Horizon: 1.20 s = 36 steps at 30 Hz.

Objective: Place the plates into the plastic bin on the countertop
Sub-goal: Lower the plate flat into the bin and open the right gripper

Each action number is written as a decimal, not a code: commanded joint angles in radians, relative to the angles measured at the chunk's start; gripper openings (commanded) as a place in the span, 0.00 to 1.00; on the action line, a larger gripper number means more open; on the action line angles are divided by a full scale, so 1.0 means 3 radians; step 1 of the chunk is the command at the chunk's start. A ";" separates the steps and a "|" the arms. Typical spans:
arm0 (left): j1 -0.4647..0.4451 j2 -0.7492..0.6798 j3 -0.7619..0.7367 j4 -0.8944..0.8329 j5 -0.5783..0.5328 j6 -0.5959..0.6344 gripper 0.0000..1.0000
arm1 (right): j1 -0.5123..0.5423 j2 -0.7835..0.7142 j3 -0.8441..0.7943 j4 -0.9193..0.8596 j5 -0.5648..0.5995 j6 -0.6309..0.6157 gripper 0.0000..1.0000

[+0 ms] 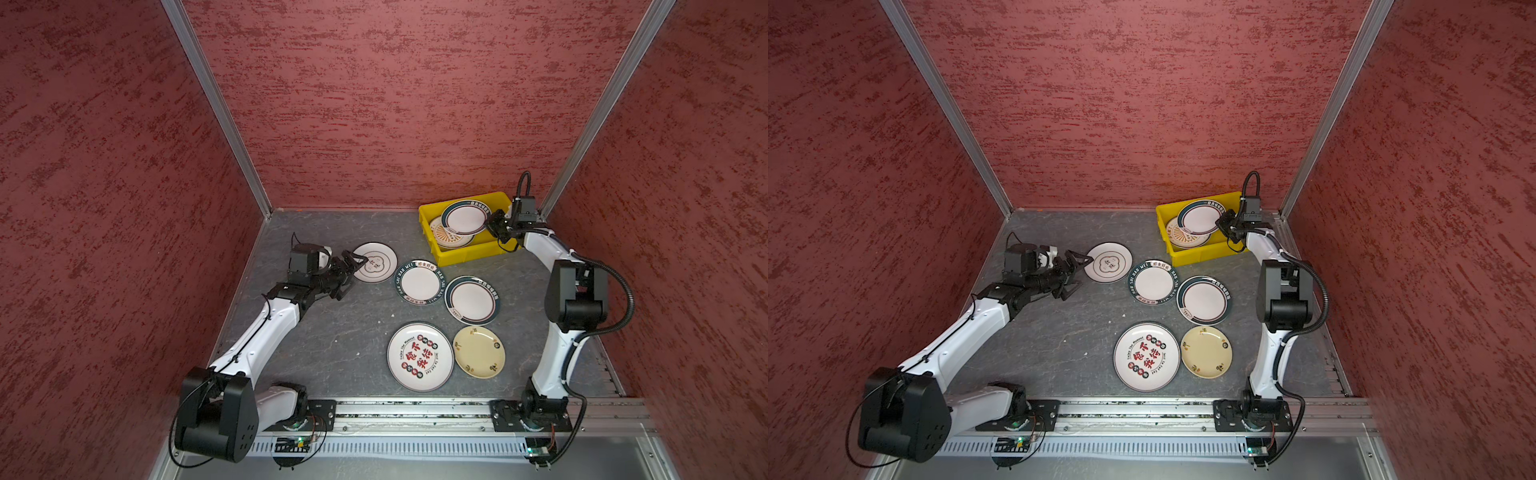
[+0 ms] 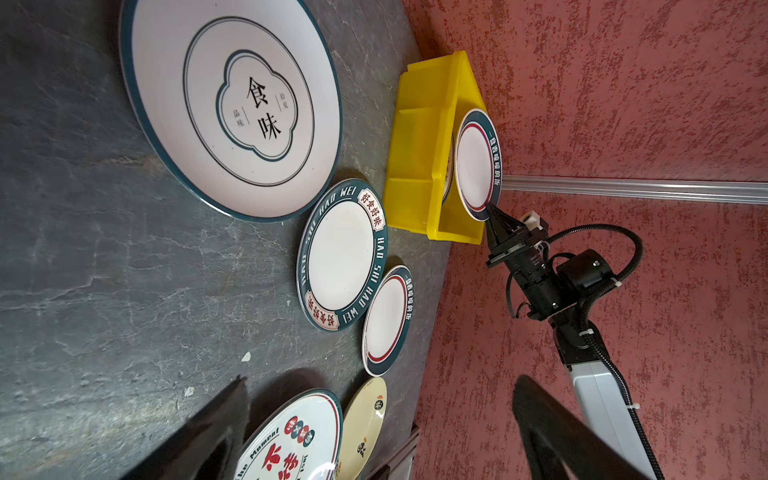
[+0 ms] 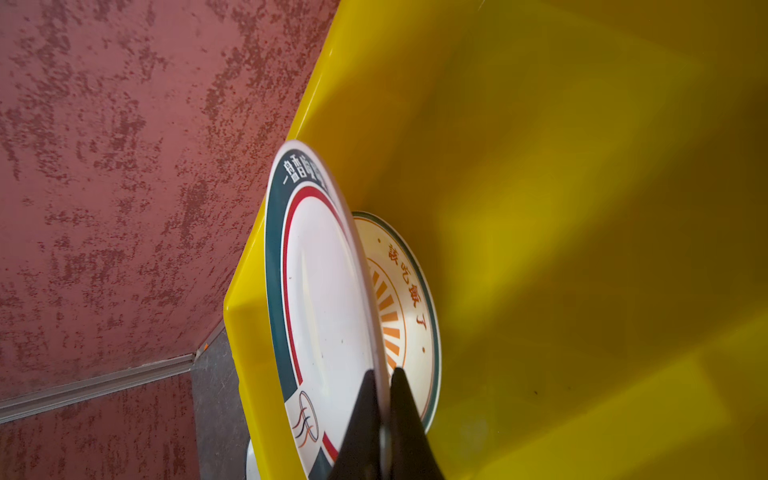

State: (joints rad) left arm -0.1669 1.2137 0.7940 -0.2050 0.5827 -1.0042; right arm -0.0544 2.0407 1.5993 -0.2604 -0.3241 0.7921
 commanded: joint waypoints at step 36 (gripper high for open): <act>0.0086 0.0125 -0.0038 0.0317 0.0348 0.0133 0.99 | 0.0304 -0.0892 0.0183 -0.0696 0.0791 -0.0719 0.99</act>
State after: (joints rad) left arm -0.1482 1.2789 0.8043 -0.1116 0.6827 -0.9932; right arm 0.0322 1.9102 1.7039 -0.4835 -0.1421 0.6121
